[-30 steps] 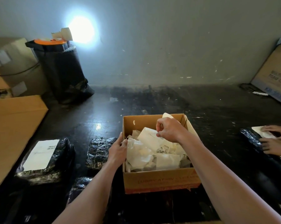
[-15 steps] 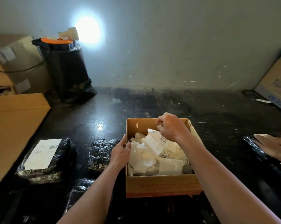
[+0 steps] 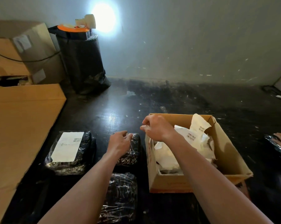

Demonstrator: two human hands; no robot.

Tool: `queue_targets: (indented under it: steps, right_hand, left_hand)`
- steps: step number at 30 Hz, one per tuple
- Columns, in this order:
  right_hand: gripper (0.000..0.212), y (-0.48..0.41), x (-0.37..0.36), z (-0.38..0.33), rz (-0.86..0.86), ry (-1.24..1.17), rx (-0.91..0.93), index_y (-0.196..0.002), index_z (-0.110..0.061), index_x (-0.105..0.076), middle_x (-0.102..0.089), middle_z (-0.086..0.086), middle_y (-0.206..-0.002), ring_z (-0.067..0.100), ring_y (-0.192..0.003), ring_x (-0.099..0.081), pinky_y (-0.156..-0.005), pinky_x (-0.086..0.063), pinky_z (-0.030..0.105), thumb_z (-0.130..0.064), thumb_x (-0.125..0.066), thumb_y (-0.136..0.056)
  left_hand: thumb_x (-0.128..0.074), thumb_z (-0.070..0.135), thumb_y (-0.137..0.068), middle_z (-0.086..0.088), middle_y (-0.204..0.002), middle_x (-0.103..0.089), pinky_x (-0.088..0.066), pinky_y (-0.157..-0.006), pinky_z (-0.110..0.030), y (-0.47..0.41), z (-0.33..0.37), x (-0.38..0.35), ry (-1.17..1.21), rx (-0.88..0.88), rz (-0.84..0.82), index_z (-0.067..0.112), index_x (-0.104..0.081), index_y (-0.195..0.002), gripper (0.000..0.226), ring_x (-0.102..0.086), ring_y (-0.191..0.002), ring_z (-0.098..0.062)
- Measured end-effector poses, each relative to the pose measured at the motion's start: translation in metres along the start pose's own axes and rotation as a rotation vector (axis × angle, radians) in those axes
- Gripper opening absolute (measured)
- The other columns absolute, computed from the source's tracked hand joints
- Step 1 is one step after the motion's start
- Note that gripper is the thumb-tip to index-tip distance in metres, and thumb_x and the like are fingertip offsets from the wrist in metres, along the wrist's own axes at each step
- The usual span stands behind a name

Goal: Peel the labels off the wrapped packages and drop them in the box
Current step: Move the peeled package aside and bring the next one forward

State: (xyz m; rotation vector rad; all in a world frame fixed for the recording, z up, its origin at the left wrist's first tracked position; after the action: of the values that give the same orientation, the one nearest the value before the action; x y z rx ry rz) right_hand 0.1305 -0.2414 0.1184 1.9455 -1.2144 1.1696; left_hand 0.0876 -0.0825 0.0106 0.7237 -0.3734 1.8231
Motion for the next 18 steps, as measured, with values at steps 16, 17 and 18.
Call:
queue_targets:
  steps: [16, 17, 18]
  right_hand:
    - [0.063, -0.017, -0.203, 0.046, -0.283, -0.085, -0.484, -0.147, -0.01, -0.04, -0.044, 0.015, -0.148, 0.034, -0.134, -0.047, -0.108, -0.042, 0.041, -0.039, -0.064, -0.097]
    - [0.064, -0.016, -0.207, 0.05, -0.249, -0.096, -0.505, -0.15, -0.01, -0.038, -0.04, 0.014, -0.151, 0.034, -0.138, -0.043, -0.111, -0.039, 0.042, -0.037, -0.063, -0.097]
    - [0.065, -0.015, -0.209, 0.052, -0.218, -0.111, -0.53, -0.151, -0.012, -0.036, -0.036, 0.014, -0.153, 0.034, -0.14, -0.04, -0.113, -0.037, 0.043, -0.036, -0.063, -0.098]
  left_hand:
    - [-0.064, 0.032, -0.095, -0.003, -0.118, -0.073, -0.049, -0.089, -0.029, -0.025, -0.138, -0.015, -0.081, 0.217, -0.245, 0.021, -0.067, -0.129, 0.036, -0.067, -0.106, -0.022]
    - [-0.063, 0.032, -0.095, -0.002, -0.12, -0.073, -0.049, -0.087, -0.028, -0.026, -0.143, -0.019, -0.065, 0.228, -0.261, 0.022, -0.066, -0.13, 0.036, -0.067, -0.107, -0.022]
    - [-0.062, 0.031, -0.096, -0.003, -0.121, -0.072, -0.047, -0.086, -0.027, -0.026, -0.146, -0.021, -0.047, 0.235, -0.269, 0.023, -0.064, -0.132, 0.037, -0.066, -0.108, -0.022]
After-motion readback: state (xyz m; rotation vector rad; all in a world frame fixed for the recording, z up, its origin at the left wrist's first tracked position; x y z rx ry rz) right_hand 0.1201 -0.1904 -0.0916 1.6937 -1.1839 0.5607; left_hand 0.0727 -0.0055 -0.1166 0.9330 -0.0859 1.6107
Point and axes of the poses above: each hand's wrist, its own y-axis away from the middle knuckle, its own x-axis out of the back of the hand, z = x × y, the point moved 10 cm from there along -y, towards the middle knuckle
